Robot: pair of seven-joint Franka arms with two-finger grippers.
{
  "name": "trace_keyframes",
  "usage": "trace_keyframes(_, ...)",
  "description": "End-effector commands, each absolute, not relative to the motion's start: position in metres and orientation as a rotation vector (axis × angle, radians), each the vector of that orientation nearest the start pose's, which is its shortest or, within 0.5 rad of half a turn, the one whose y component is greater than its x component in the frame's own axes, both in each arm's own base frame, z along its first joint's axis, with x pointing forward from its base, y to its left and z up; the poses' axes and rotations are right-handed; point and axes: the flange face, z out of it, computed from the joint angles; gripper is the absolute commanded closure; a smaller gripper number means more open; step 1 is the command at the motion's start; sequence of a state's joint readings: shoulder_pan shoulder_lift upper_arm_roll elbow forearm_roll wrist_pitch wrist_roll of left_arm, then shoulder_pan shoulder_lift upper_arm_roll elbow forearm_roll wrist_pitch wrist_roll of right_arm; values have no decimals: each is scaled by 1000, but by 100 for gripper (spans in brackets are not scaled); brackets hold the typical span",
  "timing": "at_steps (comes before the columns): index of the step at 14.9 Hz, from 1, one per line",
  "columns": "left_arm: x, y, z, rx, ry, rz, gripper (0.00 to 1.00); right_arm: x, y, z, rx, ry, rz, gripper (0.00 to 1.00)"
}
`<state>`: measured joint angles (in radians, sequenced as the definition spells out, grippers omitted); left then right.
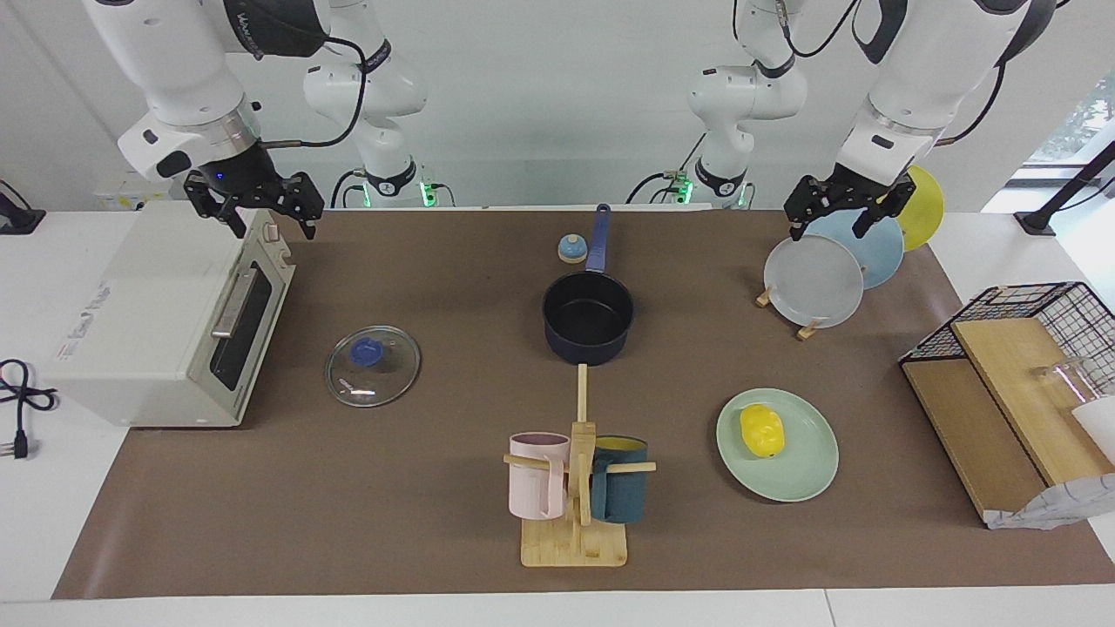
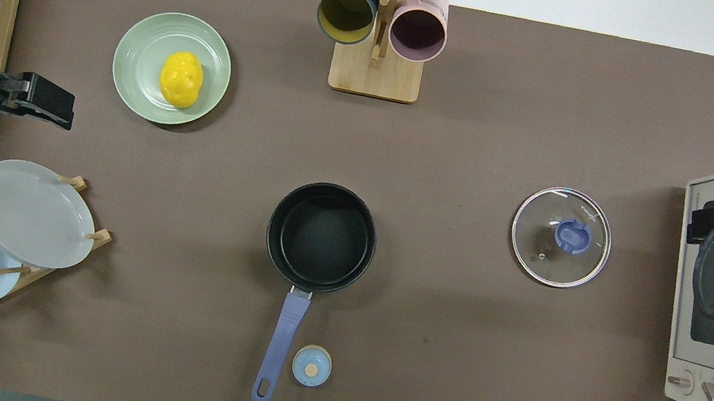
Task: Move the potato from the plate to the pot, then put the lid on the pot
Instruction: 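Reach the left gripper to the potato while the right gripper reaches the lid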
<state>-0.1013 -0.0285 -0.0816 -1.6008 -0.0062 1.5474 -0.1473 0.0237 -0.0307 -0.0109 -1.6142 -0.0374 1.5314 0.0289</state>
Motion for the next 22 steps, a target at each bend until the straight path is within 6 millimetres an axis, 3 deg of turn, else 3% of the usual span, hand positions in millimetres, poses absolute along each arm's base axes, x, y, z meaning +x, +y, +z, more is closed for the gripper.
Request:
trace_keyframes(1,530,-98,626,-3154,75,21,0,542,4,620,-3161,40,91,0)
trace_keyframes(8,531,-103,624,-3157,79,-13,0,540,10,620,-3160,30,91,0)
trace_keyframes(9,534,-105,625,-3160,69,-46,0,538,13,615,-3159,10,94,0)
trace_keyframes(11,544,-106,624,-3164,69,-94,0,529,39,596,-3153,-68,45,0)
trace_keyframes(12,556,-108,612,-3167,68,-72,0,530,43,587,-3151,-79,-3,0)
trace_keyframes(13,573,-110,599,-3168,68,-52,0,531,48,573,-3150,-97,-23,0)
trace_keyframes(15,611,-114,546,-3165,68,49,0,532,55,541,-3148,-117,-13,0)
trace_keyframes(18,671,-121,474,-3175,60,52,0,544,70,485,-3144,-196,-13,0)
trace_keyframes(20,695,-126,415,-3177,52,30,0,550,65,444,-3144,-190,-10,0)
trace_keyframes(22,710,-136,377,-3182,58,2,0,545,58,410,-3140,-241,-22,0)
